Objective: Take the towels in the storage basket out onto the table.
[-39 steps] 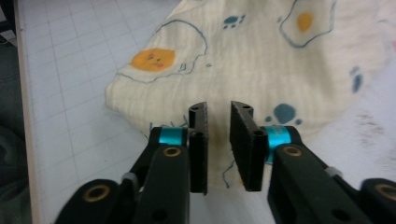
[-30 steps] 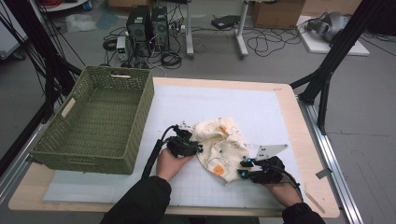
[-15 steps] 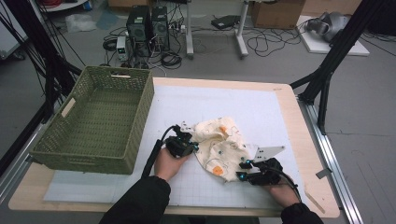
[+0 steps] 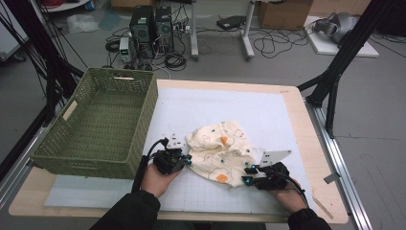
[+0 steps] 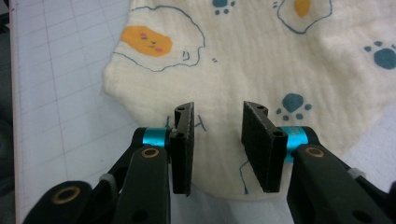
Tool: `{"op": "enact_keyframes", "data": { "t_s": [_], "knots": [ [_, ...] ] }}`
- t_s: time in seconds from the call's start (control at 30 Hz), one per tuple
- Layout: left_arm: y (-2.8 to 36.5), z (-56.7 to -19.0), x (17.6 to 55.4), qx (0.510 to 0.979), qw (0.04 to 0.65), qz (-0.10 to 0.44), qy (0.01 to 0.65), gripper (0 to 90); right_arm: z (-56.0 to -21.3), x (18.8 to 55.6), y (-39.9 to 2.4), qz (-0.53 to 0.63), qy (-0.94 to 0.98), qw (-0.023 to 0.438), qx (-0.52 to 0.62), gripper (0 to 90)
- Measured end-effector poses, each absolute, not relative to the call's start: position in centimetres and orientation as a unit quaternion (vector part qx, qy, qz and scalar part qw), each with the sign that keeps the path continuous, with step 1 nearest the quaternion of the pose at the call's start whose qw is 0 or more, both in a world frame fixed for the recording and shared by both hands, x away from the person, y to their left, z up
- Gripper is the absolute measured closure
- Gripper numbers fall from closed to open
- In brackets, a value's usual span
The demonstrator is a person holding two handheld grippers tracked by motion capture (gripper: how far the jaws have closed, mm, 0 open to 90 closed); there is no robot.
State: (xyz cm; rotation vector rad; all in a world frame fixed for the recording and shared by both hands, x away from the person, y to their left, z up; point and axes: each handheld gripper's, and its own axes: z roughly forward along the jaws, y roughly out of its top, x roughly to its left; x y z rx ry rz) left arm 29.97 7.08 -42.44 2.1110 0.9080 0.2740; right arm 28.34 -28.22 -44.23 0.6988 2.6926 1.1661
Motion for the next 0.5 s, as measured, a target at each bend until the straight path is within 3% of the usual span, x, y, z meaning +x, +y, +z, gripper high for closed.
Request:
{"op": "enact_keyframes", "data": {
  "t_s": [0.23, 0.5],
  "knots": [
    [8.8, -42.2, 27.5, 0.831, 0.410, 0.111, 0.359, 89.4, -44.2, 28.2, -28.0, 0.386, 0.893, 0.066, 0.222, 70.1],
    [9.6, -42.2, 25.2, 0.833, 0.414, 0.095, 0.353, 89.3, -44.1, 28.1, -27.7, 0.383, 0.900, 0.056, 0.201, 85.3]
  ]
}}
